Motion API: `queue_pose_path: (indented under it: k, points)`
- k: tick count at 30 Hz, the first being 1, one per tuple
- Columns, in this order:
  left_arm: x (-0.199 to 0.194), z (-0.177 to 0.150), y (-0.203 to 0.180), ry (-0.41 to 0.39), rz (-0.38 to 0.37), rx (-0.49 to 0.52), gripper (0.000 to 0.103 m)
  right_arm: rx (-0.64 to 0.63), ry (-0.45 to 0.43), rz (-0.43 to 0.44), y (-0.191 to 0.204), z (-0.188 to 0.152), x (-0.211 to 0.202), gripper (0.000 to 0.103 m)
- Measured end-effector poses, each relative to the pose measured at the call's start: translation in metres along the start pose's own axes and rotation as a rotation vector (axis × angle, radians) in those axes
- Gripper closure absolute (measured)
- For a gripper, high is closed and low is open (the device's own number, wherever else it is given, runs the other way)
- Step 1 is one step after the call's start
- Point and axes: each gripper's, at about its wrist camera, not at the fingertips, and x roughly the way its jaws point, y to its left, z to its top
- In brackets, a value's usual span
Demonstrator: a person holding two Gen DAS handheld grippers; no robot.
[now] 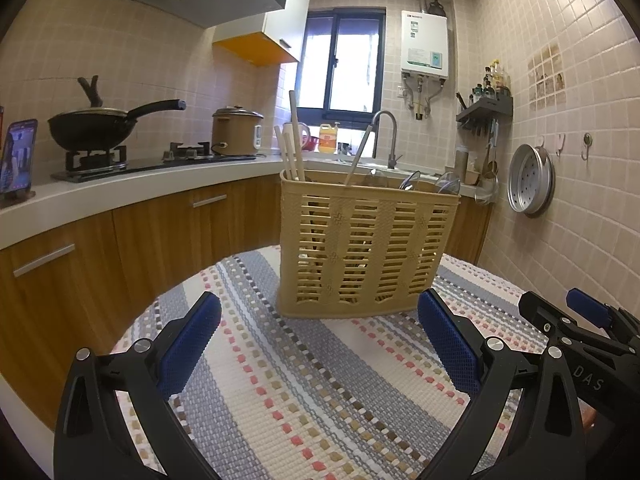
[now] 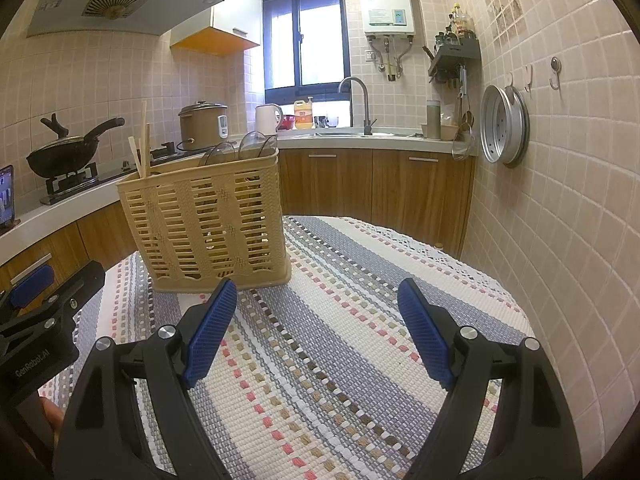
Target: Organize utensils
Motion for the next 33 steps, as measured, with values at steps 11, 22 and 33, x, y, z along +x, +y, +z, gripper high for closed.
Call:
queue_pose_path:
  k: [11, 22, 33]
  points:
    - [0.001, -0.001, -0.001, 0.0, -0.001, 0.005, 0.008, -0.003, 0.0, -0.001, 0.001, 0.001, 0.0, 0.025]
    - [-0.003, -0.002, -0.004, -0.013, 0.026, 0.016, 0.007, -0.006, 0.002, -0.002, 0.001, 0.001, 0.0, 0.025]
    - [-0.005, -0.001, -0.005, -0.014, 0.055, 0.029, 0.007, -0.005, 0.001, -0.001, 0.001, 0.001, 0.0, 0.025]
